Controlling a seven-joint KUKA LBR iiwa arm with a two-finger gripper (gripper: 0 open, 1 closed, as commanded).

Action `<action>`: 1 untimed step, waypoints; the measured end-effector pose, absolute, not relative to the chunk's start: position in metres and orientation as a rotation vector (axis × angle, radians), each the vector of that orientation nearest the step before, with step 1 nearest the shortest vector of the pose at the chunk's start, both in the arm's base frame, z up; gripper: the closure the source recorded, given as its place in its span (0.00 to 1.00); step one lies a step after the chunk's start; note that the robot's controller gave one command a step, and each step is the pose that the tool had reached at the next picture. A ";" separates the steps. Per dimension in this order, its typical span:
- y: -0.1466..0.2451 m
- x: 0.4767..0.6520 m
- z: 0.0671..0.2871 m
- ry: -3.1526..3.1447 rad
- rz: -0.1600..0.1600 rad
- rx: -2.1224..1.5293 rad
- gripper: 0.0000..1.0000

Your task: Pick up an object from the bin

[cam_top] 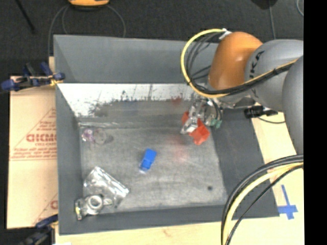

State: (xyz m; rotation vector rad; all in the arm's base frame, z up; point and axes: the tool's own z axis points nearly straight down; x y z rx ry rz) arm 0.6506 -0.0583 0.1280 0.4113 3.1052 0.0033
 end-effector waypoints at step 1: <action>-0.039 0.641 0.233 3.105 0.004 0.392 1.00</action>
Offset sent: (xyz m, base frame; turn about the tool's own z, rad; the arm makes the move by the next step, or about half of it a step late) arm -0.0125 0.0185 0.0987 -0.0063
